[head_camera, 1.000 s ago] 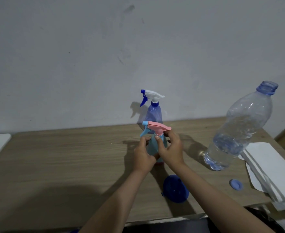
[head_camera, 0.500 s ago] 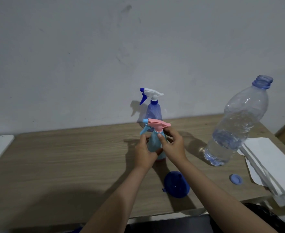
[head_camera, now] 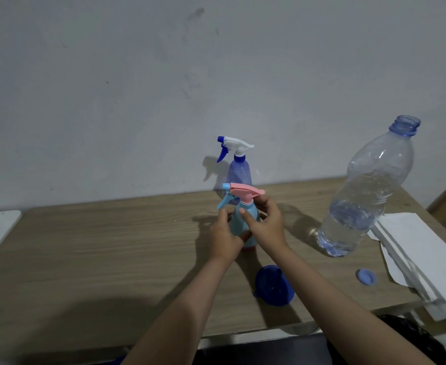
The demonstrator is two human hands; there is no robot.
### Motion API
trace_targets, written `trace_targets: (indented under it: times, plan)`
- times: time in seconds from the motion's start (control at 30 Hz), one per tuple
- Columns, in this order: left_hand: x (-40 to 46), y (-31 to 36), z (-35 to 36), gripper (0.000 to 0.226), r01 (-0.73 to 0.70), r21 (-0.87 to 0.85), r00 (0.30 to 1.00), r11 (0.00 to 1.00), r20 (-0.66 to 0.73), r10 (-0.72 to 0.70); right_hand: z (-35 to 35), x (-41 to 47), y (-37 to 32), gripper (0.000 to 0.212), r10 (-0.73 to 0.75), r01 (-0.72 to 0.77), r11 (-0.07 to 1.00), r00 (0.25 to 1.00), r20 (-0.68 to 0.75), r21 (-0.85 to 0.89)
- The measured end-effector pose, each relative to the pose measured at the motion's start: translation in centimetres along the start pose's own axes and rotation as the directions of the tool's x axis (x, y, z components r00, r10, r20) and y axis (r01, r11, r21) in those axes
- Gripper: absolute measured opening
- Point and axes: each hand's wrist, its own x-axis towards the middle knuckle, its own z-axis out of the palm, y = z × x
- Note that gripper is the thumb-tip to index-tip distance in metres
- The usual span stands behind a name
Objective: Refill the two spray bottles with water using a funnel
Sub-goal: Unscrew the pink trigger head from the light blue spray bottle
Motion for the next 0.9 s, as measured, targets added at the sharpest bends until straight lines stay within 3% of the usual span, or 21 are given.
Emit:
trace_targets:
  times: [0.1,0.27,0.5,0.63,0.9]
  plan:
    - [0.1,-0.2,0.1,0.054,-0.003,-0.019,1.0,1.0,-0.015,0.003,0.3,0.0,-0.1,0.036,0.041,-0.04,0.999,0.999,-0.035,0.035]
    - [0.1,-0.3,0.1,0.055,-0.003,-0.019,1.0,1.0,-0.006,0.002,0.4,-0.2,0.4,0.027,-0.055,0.055,0.998,0.998,-0.031,-0.017]
    - [-0.1,0.2,-0.1,0.052,0.014,-0.015,1.0,1.0,0.016,-0.014,0.4,0.3,-0.1,0.036,0.055,-0.056,0.998,0.998,-0.017,-0.003]
    - [-0.3,0.6,-0.5,0.052,0.029,0.004,1.0,1.0,0.012,-0.029,0.3,0.5,0.4,0.024,-0.02,0.02,0.999,1.0,-0.003,-0.037]
    - [-0.3,0.8,-0.5,0.051,0.032,-0.031,0.999,0.999,-0.001,-0.032,0.1,0.9,0.3,0.022,-0.021,0.025,0.995,0.999,0.046,-0.1]
